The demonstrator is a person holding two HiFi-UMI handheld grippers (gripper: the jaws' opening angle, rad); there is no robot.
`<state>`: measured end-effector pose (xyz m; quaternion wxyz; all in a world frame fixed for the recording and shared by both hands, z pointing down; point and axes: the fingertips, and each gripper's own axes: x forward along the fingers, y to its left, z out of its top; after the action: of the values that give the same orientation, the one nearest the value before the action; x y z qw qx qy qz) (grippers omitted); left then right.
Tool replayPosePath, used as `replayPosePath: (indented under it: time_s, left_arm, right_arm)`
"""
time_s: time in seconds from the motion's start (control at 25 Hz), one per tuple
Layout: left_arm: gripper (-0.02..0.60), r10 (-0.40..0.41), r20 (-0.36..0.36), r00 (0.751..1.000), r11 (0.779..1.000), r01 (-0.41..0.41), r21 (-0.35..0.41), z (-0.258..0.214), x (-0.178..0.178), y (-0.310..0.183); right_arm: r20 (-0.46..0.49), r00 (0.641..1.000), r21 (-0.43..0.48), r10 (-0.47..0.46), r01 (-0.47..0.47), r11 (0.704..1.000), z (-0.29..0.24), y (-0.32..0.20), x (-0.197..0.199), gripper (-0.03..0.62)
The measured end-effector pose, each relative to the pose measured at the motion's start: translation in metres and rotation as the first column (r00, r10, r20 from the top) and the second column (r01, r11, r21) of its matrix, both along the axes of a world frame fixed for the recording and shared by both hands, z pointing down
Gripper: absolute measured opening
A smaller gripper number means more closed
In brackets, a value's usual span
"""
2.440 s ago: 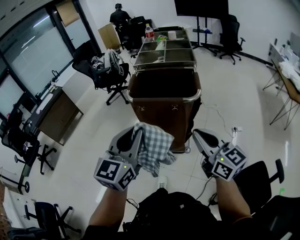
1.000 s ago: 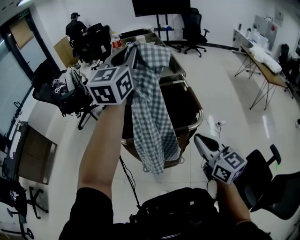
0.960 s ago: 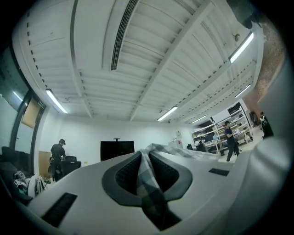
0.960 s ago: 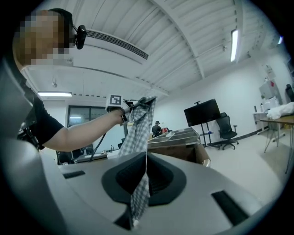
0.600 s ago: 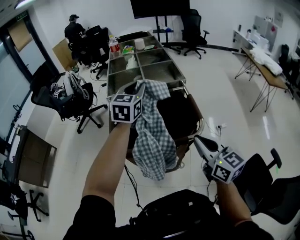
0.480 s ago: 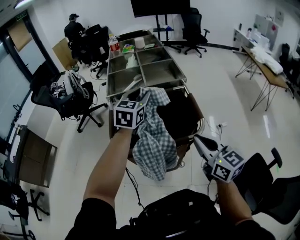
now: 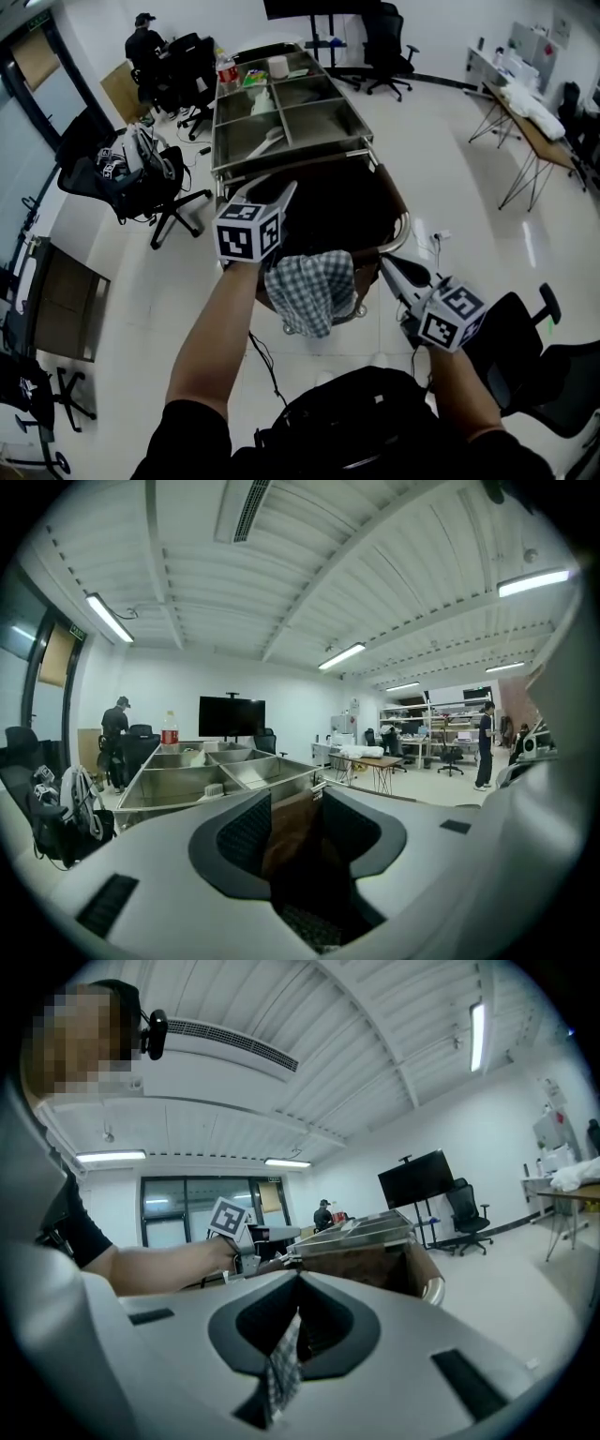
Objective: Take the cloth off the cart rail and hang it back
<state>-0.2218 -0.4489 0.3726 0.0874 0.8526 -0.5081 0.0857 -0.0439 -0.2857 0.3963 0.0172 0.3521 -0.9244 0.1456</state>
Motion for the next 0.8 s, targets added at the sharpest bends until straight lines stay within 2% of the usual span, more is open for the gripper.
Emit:
replayPosePath:
  time_s: [0.16, 0.28, 0.44, 0.52, 0.56, 0.8]
  left_arm:
    - [0.172, -0.007, -0.026, 1.000, 0.999, 0.008, 0.034, -0.009, -0.009, 0.020]
    - [0.169, 0.026, -0.070, 0.997, 0.998, -0.022, 0.066, -0.018, -0.005, 0.044]
    - [0.123, 0.046, -0.079, 0.996, 0.994, -0.037, 0.105, -0.026, -0.004, 0.068]
    - [0.028, 0.036, -0.096, 0.995, 0.993, -0.025, 0.115, -0.029, -0.004, 0.078]
    - [0.006, 0.027, -0.108, 0.994, 0.993, -0.014, 0.118, -0.029, -0.004, 0.083]
    - [0.000, -0.025, -0.144, 0.989, 0.990, 0.044, 0.132, -0.036, 0.001, 0.112]
  right_arm:
    - [0.007, 1.000, 0.010, 0.007, -0.007, 1.000, -0.002, 0.011, -0.005, 0.023]
    - [0.005, 1.000, 0.012, 0.005, -0.005, 1.000, -0.001, 0.022, -0.009, 0.023]
    - [0.008, 1.000, 0.021, -0.015, 0.014, 1.000, -0.004, 0.031, -0.013, 0.022]
    - [0.009, 1.000, 0.021, -0.019, 0.019, 1.000, -0.006, 0.035, -0.010, 0.022]
    - [0.011, 1.000, 0.020, -0.020, 0.020, 1.000, -0.007, 0.037, -0.007, 0.022]
    - [0.023, 0.999, 0.028, -0.047, 0.047, 0.999, -0.012, 0.041, 0.009, 0.022]
